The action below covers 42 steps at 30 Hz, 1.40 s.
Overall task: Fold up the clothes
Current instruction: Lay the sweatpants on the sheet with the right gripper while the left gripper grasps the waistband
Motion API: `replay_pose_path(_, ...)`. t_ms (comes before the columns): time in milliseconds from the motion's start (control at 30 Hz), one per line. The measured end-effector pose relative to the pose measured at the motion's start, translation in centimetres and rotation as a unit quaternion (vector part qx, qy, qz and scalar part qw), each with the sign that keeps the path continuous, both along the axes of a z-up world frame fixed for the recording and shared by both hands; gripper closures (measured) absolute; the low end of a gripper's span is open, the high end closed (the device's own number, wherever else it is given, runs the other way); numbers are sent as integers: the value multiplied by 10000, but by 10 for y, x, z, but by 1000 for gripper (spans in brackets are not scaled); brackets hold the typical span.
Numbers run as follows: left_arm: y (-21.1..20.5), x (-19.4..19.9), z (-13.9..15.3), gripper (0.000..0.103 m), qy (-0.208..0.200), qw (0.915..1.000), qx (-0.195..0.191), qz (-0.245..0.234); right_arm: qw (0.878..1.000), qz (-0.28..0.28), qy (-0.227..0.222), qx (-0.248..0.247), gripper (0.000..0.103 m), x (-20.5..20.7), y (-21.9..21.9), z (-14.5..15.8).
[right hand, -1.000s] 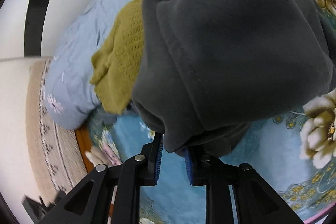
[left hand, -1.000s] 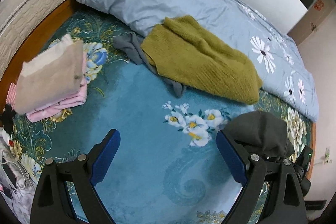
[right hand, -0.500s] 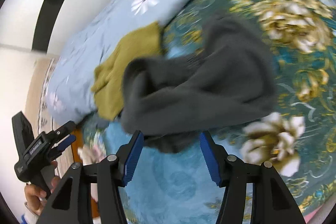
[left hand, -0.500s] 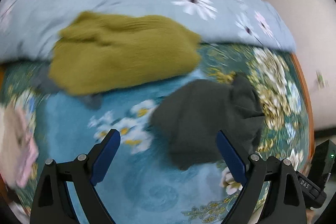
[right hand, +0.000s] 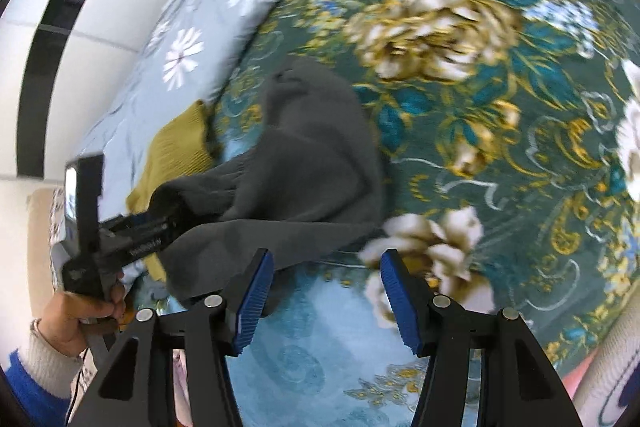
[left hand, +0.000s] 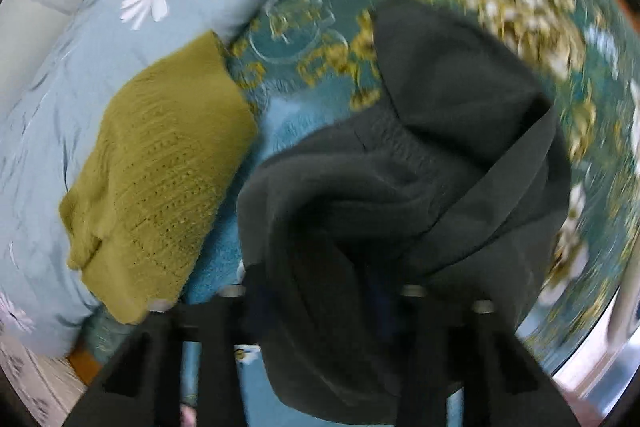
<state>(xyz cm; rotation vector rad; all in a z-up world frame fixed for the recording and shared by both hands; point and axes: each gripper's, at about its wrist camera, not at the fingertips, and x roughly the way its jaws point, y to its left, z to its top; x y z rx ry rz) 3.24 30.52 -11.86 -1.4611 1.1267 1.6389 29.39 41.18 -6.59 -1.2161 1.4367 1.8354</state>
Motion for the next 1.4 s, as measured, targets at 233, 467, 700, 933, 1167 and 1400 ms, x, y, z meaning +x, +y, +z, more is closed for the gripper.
replay_pose_path(233, -51, -36, 42, 95, -469, 9835, 1292, 1177, 9999, -103, -34, -25, 43, 8, 15, 0)
replay_pose_path(467, -177, -54, 82, 96, -914, 9095, 3019, 2708, 9996, 240, 130, -30, 43, -9, 3, 10)
replay_pose_path(700, -335, -48, -3, 96, -1483, 7548, 2691, 5796, 9984, 513, -39, -228, 43, -27, -17, -1)
replay_pose_path(933, -379, -15, -34, 94, -1717, 6915, 2398, 6594, 9964, 776, -150, -319, 43, -51, -30, -13)
replay_pose_path(1167, -379, -2, 9, 86, -1882, 6649, 2989, 6582, 9950, 804, -315, -500, 43, -70, -31, -30)
replay_pose_path(1400, -296, -58, 25, 52, -2138, 7202, 3140, 5805, 9938, 845, -398, -608, 43, -86, -33, -46)
